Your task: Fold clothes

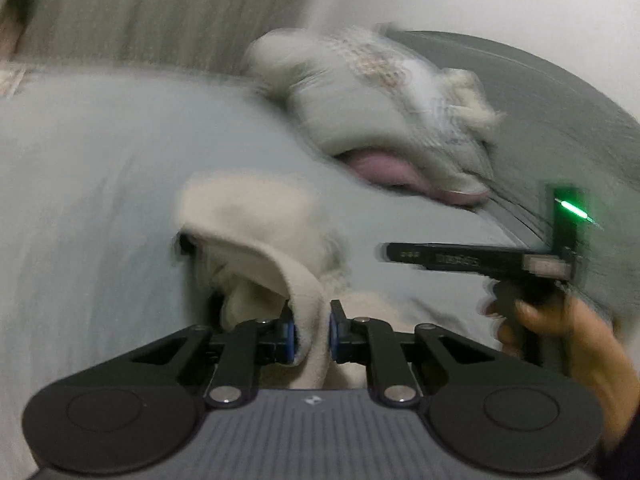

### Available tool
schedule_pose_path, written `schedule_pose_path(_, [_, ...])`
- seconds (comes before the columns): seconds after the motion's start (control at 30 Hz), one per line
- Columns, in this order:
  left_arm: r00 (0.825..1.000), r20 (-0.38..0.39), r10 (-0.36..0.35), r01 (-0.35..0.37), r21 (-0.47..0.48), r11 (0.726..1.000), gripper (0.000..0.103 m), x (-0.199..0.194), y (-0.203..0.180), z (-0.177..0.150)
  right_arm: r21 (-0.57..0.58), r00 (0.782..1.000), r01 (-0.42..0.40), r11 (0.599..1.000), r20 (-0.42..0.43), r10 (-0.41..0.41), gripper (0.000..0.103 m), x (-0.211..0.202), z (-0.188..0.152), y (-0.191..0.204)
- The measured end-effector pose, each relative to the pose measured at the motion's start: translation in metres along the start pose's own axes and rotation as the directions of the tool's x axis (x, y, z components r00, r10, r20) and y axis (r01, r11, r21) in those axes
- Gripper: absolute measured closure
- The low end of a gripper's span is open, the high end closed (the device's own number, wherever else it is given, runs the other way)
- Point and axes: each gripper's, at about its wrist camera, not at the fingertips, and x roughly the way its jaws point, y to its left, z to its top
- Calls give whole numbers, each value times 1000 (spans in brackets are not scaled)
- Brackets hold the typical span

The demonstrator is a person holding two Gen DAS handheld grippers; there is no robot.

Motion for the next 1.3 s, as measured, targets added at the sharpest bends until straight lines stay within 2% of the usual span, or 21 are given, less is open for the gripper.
schedule_pose_path(0.07, [997,19,-71,67,161,985,88,-6,-45,-6,34,1000,12,999,22,-13,25,-10,4,-13])
schedule_pose_path(0.13, [989,-36,-146,150,231,961,87,1,-78,-22,83,999,12,996,46,-16,25,-21,6,-29])
schedule_pose_path(0.23, [940,-174,-295,333,266,905,87,21,-122,-55,126,998,1,992,56,-9,25,-35,5,-51])
schedule_pose_path(0.3, [919,-213,-332,388,326,862,88,25,-141,-68,127,998,19,992,58,-27,25,-45,2,-64])
schedule_pose_path(0.4, [844,-292,-450,536,424,730,88,20,-178,-89,97,996,56,994,67,-62,25,-57,-5,-75])
schedule_pose_path(0.47, [750,-363,-554,661,454,598,86,9,-198,-101,69,997,53,996,60,-57,25,-65,-10,-81])
schedule_pose_path(0.53, [688,-379,-619,724,424,545,78,6,-198,-103,40,997,48,998,55,-50,25,-71,-16,-85])
schedule_pose_path(0.57, [677,-367,-637,734,397,551,66,7,-194,-101,25,998,43,999,48,-44,24,-73,-18,-85])
schedule_pose_path(0.63, [739,-317,-595,674,331,661,64,22,-177,-87,-27,999,30,999,25,-29,24,-72,-21,-79])
schedule_pose_path(0.67, [791,-279,-544,608,264,748,64,33,-158,-76,-55,1000,22,998,13,-22,24,-72,-22,-76])
schedule_pose_path(0.7, [815,-256,-520,575,236,784,64,35,-146,-71,-87,1000,23,996,9,-22,24,-72,-24,-71])
schedule_pose_path(0.77, [897,-188,-400,432,185,882,63,39,-110,-52,-155,999,32,987,10,-31,23,-74,-29,-61])
schedule_pose_path(0.8, [918,-173,-357,387,197,901,58,40,-104,-48,-186,999,38,982,12,-36,23,-74,-30,-57])
schedule_pose_path(0.87, [986,-104,-127,152,278,949,25,39,-84,-38,-245,999,42,969,16,-39,22,-71,-33,-46])
schedule_pose_path(0.9, [998,-63,8,13,324,946,15,40,-77,-35,-282,999,44,958,21,-40,22,-70,-34,-38])
schedule_pose_path(0.97, [965,26,260,-244,445,862,15,44,-60,-32,-371,999,47,927,41,-34,22,-68,-39,-16])
schedule_pose_path(1.03, [937,72,343,-327,531,782,14,49,-49,-32,-494,997,19,869,78,23,21,-67,-44,14])
schedule_pose_path(1.1, [919,77,386,-358,572,738,12,53,-37,-32,-601,992,-9,799,97,84,19,-67,-54,42])
schedule_pose_path(1.17, [921,26,389,-330,581,744,10,63,-22,-32,-718,988,-7,696,100,114,16,-57,-69,75])
schedule_pose_path(1.23, [933,-18,359,-280,588,758,8,74,-7,-35,-781,994,14,624,76,74,16,-41,-82,95])
schedule_pose_path(1.3, [936,-17,351,-266,619,739,7,72,4,-40,-818,999,39,574,52,6,17,-22,-91,106])
